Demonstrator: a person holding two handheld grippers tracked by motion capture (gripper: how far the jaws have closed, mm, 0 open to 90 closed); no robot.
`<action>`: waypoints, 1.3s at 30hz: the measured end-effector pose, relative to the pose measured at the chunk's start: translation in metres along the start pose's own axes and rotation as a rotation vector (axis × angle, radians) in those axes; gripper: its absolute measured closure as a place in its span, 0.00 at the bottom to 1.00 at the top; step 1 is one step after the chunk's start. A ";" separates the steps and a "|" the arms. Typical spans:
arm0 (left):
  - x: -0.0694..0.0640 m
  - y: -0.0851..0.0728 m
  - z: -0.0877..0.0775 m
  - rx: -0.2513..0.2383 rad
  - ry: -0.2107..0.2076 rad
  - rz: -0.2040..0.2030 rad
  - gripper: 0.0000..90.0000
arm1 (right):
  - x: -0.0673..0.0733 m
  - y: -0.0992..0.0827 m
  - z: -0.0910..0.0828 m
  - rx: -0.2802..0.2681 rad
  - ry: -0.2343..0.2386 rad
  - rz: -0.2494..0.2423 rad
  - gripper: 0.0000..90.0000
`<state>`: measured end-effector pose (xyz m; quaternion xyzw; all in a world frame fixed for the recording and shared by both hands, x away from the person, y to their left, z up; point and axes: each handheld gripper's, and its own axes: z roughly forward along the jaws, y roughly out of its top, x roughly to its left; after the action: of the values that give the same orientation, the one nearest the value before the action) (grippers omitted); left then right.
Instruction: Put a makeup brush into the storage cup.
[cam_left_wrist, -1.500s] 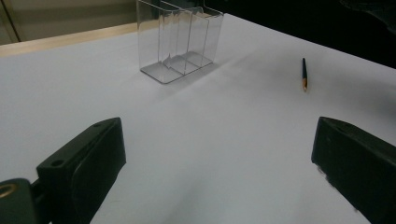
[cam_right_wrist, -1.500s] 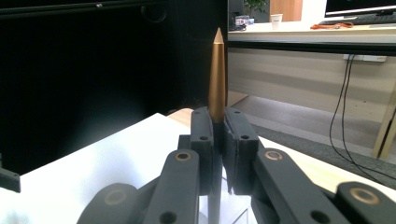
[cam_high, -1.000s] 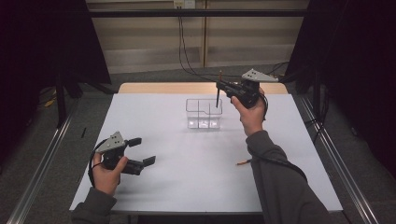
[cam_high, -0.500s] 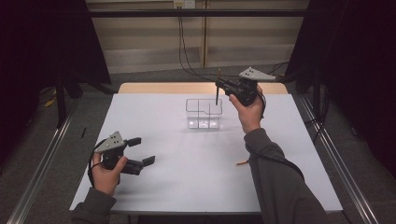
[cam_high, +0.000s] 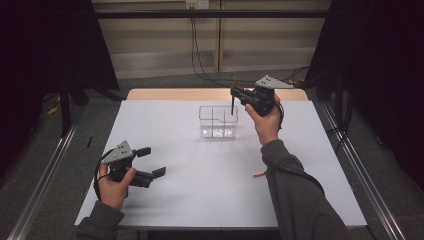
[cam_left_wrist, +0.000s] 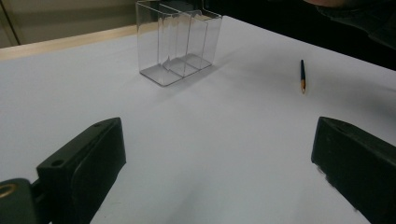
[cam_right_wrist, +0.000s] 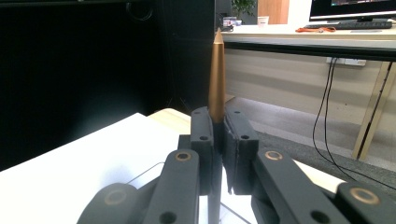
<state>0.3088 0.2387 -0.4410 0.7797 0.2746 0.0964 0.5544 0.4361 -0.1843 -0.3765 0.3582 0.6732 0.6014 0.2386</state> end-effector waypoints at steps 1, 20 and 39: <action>0.000 0.000 0.000 0.000 0.000 0.000 0.03 | 0.000 -0.001 0.000 0.000 0.002 0.001 0.92; -0.001 0.000 0.000 0.010 0.011 0.003 0.03 | 0.000 -0.011 -0.005 0.015 0.012 0.005 0.92; -0.001 0.000 0.001 0.013 0.012 0.002 0.03 | -0.001 -0.020 -0.009 0.031 0.015 0.012 0.92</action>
<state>0.3082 0.2377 -0.4409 0.7831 0.2778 0.0997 0.5475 0.4264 -0.1911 -0.3948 0.3613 0.6821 0.5948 0.2245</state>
